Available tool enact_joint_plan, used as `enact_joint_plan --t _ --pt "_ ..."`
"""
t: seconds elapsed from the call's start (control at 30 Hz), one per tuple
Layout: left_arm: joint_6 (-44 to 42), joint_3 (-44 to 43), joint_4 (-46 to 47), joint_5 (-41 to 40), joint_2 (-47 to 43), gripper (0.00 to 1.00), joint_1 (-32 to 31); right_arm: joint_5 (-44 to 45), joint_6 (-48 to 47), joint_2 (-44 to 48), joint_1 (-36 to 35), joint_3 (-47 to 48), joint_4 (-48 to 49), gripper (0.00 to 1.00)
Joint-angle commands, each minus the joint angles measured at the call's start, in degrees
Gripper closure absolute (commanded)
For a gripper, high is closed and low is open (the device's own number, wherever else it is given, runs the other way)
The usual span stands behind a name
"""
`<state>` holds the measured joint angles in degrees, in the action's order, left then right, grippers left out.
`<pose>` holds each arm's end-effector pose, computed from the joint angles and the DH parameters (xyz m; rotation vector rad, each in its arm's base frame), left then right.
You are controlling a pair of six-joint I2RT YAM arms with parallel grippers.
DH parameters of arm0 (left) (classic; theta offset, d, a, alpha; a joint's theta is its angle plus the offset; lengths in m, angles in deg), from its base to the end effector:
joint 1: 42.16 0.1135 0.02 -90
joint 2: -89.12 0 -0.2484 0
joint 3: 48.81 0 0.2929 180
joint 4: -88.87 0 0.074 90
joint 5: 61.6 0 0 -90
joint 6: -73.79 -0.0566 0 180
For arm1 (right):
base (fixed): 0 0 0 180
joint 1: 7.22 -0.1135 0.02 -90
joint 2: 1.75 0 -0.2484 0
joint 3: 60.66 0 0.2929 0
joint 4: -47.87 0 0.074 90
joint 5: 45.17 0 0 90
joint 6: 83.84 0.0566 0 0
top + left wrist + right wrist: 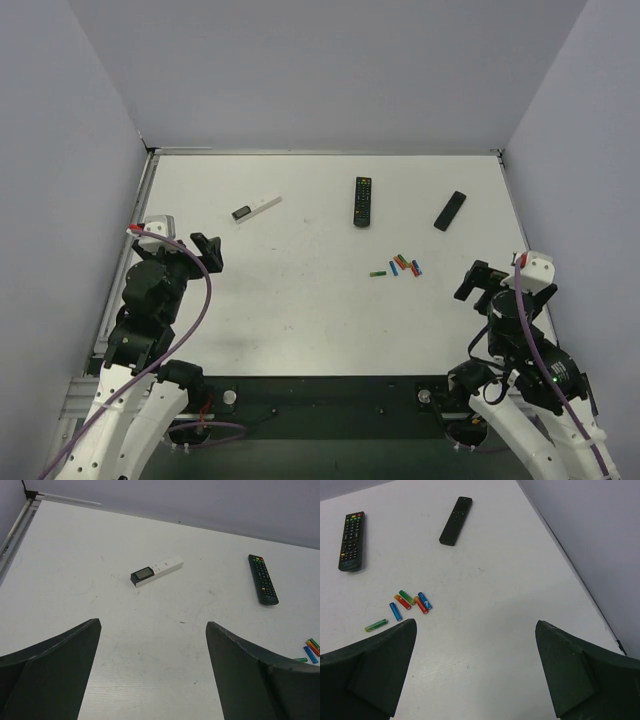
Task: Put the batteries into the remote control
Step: Pick up the remote control from the center of the board.
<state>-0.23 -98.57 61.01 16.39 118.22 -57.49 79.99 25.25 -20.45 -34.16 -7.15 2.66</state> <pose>0.2012 -0.0429 0.3214 -0.1665 1.6908 -0.2311 0.1427 0.0360 0.3386 0.3240 1.6884 0.0567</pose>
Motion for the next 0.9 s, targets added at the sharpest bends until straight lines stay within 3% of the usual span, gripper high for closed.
enact_joint_plan --t 0.0,0.33,0.53,0.87 --pt "0.27 -0.83 2.32 -0.91 -0.19 0.02 -0.40 3.33 2.61 -3.27 0.22 1.46 1.75 0.00" --pt "0.45 -0.48 2.23 -0.91 -1.50 0.03 -1.54 -5.35 3.14 -13.80 0.31 2.51 9.91 0.00" --pt "0.36 -0.39 2.06 -1.26 -2.21 0.03 -2.33 -4.84 9.88 -30.50 2.59 10.24 9.23 0.01" --pt "0.18 -0.39 1.27 -1.96 -3.53 0.03 -3.56 -13.61 17.82 -61.94 18.14 26.76 4.38 0.09"
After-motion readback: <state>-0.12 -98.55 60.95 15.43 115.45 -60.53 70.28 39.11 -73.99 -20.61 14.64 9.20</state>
